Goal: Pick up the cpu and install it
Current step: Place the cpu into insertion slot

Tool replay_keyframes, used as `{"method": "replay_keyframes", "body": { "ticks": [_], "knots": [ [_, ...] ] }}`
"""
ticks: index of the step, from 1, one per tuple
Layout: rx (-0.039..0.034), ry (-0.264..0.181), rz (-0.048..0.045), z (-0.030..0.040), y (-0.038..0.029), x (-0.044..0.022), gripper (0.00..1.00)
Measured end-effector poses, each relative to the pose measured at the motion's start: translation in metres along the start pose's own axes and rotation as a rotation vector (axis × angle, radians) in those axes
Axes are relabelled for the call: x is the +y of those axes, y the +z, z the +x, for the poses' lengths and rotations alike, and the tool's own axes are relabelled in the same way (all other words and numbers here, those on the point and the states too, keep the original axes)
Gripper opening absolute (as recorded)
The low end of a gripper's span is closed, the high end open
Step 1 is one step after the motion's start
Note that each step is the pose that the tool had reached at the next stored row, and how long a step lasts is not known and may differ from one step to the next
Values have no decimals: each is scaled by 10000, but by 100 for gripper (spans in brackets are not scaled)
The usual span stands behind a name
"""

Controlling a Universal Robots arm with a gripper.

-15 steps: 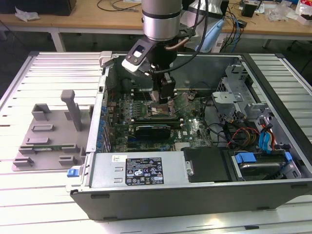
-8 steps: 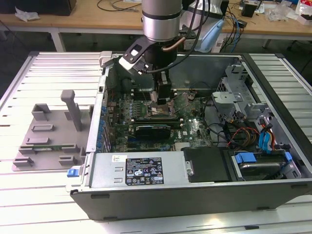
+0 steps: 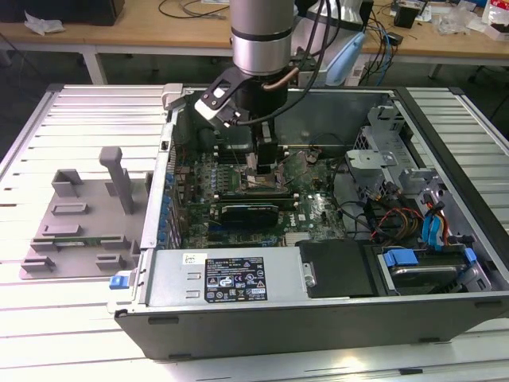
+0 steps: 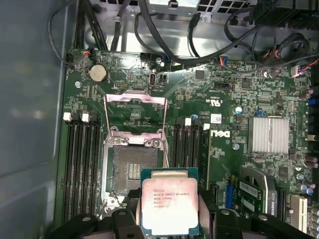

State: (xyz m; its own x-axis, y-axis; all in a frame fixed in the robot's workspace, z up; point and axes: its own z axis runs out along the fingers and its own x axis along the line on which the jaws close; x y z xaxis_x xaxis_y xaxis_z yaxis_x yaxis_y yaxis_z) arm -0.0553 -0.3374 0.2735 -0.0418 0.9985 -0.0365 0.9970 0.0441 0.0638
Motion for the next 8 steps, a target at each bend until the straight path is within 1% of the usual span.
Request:
{"method": "replay_keyframes", "body": {
  "ticks": [2,6,8],
  "knots": [
    [-3,59,2,16,27,0,55],
    [-5,75,4,17,33,-1,55],
    [-4,87,3,19,70,1,55]
  ]
}}
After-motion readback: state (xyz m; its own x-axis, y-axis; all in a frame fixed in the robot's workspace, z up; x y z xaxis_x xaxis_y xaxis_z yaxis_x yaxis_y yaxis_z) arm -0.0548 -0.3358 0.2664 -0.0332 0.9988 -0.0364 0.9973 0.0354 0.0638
